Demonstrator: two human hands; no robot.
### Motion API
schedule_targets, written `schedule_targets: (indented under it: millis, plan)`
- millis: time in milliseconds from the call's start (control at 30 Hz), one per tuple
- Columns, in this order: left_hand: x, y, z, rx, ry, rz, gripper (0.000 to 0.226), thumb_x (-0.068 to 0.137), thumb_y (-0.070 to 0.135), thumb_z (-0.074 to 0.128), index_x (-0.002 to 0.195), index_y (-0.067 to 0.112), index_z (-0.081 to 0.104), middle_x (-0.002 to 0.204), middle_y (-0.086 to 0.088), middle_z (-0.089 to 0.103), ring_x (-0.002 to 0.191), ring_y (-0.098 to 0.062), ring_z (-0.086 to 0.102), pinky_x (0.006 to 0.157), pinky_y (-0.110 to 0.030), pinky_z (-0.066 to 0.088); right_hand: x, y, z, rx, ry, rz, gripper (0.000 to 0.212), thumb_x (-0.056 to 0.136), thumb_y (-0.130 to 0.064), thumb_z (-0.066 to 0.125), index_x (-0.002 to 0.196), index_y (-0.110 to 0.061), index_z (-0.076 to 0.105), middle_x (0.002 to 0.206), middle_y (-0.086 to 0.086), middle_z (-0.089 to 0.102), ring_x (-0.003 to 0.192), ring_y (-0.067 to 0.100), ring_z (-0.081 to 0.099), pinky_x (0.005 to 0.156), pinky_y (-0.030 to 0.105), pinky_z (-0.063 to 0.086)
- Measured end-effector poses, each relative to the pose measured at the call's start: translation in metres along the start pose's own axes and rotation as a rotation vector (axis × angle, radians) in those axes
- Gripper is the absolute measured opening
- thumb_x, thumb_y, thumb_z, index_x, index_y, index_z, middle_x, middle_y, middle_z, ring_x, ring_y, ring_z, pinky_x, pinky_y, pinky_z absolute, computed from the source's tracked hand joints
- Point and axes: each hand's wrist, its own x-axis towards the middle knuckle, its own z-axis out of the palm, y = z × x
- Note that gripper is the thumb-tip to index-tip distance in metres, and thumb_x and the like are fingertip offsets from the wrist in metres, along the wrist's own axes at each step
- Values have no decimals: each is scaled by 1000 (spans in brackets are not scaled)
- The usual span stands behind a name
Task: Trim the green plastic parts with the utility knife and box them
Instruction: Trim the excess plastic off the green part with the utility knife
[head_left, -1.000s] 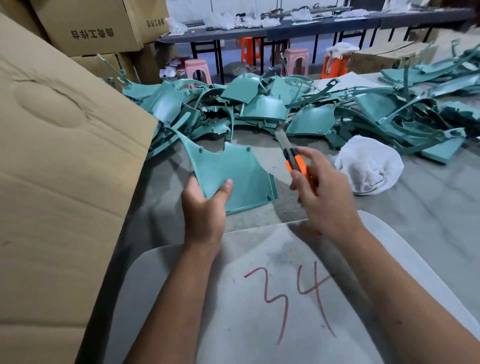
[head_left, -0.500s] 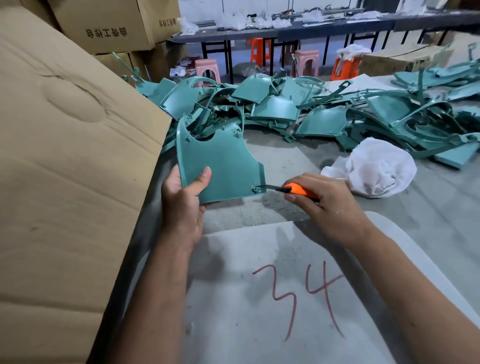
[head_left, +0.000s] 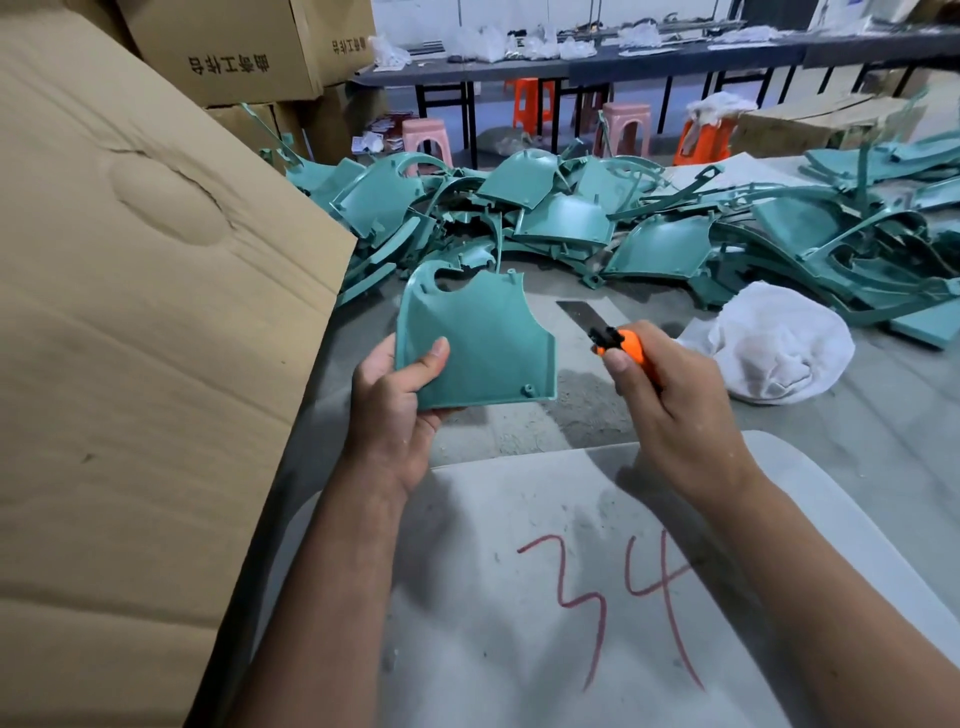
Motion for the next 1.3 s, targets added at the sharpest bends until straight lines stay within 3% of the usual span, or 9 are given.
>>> schedule_targets:
  millis: [367,500,633,833,1000,1167,1300]
  plan:
    - [1,-6,3,-278,38,-157,21,94,0,57,114,-1,62,93,-14,77,77,-21,76,57,-24,59,-6,-8,6,-31,-164,-68,23,107,-42,48,96,-23,56,74,-15,48,73,8,51,63,28,36]
    - [-1,-5,2,-283,-34,-192,40,79,6,65,119,-1,63,101,-15,75,82,-20,75,61,-25,61,-5,-10,7,-23,-159,-57,22,107,-41,48,91,-26,52,72,-14,47,70,10,49,60,32,37]
    - [-1,-7,3,-221,-63,-211,50,78,7,66,127,-3,60,105,-17,74,85,-23,75,67,-28,63,-3,-10,7,-4,-114,-5,26,107,-39,47,84,-26,44,64,-12,43,61,10,45,56,28,30]
    - [0,-6,-1,-370,-28,-217,45,80,4,62,125,-2,60,99,-14,77,81,-20,77,58,-23,59,-7,-12,4,10,-244,-77,26,107,-39,50,88,-21,51,70,-10,46,68,12,48,61,26,35]
    - [-4,-5,4,-311,-93,-249,44,81,4,62,124,-2,60,98,-14,76,80,-19,76,56,-22,58,-2,-13,5,67,-150,1,27,107,-33,50,82,-23,46,62,-11,40,59,11,43,56,25,29]
    - [-4,-6,4,-398,-25,-247,39,79,4,62,118,-1,62,96,-14,77,77,-19,76,55,-21,58,-6,-12,1,61,-243,-50,29,107,-37,50,85,-17,51,67,-9,44,63,12,46,59,20,31]
    - [-5,-5,1,-391,-47,-259,37,80,3,62,117,-1,63,99,-14,76,81,-19,77,57,-21,58,-5,-12,1,63,-247,-57,29,107,-35,51,85,-16,52,68,-7,45,65,15,46,60,25,34]
